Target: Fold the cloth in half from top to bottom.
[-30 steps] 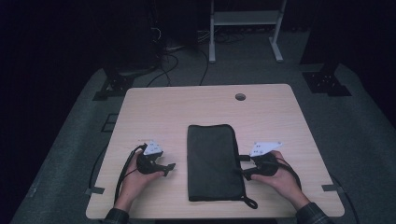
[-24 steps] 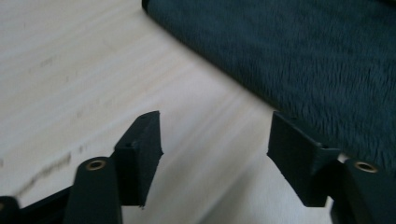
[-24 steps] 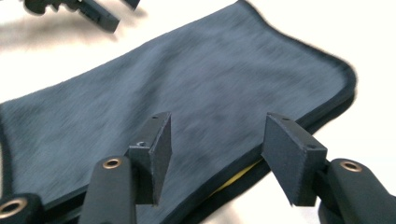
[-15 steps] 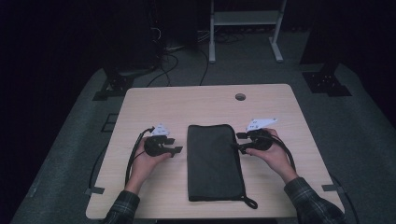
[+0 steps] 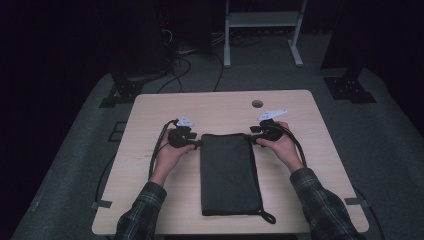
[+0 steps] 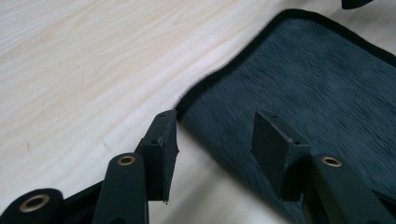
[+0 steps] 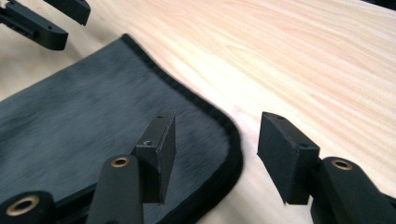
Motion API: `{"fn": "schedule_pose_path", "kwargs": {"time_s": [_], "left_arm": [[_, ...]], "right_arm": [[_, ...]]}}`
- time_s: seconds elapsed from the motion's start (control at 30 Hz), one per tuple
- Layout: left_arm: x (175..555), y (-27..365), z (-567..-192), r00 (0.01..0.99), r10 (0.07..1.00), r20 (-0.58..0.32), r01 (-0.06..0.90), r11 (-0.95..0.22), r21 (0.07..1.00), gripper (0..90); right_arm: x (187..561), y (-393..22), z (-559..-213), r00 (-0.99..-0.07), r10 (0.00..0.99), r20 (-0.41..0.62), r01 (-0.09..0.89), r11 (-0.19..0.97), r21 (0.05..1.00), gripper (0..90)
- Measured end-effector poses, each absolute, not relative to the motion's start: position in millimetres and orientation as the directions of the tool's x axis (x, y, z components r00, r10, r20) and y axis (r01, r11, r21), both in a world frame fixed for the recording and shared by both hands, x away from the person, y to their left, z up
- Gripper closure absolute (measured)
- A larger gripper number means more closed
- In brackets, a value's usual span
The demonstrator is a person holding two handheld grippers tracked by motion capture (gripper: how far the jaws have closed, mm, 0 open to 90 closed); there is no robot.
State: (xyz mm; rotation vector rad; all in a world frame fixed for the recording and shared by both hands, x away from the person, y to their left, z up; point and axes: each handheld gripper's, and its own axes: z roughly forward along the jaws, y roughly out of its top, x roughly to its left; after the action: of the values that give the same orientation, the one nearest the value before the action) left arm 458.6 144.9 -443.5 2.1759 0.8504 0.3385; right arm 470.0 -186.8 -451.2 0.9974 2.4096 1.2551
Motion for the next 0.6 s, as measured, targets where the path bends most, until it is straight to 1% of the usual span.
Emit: {"fn": "schedule_pose_path", "kwargs": {"time_s": [0.07, 0.27, 0.37, 0.6], "left_arm": [[466, 141, -445, 0.744, 0.668, -0.012, 0.466, -0.506, 0.726, 49.2], [480, 138, -453, 0.721, 0.693, 0.003, 0.490, -0.514, 0.704, 49.2], [484, 137, -459, 0.721, 0.693, 0.019, 0.501, -0.540, 0.676, 48.7], [486, 135, -465, 0.726, 0.688, 0.008, 0.509, -0.544, 0.667, 48.4]], "right_arm": [[476, -186, -455, -0.725, 0.683, 0.087, 0.459, 0.386, 0.800, 46.1], [486, -184, -469, -0.718, 0.692, 0.075, 0.482, 0.418, 0.770, 45.7], [489, -183, -476, -0.717, 0.693, 0.074, 0.491, 0.428, 0.759, 44.8], [490, -184, -482, -0.730, 0.681, 0.065, 0.476, 0.438, 0.762, 44.0]]}}
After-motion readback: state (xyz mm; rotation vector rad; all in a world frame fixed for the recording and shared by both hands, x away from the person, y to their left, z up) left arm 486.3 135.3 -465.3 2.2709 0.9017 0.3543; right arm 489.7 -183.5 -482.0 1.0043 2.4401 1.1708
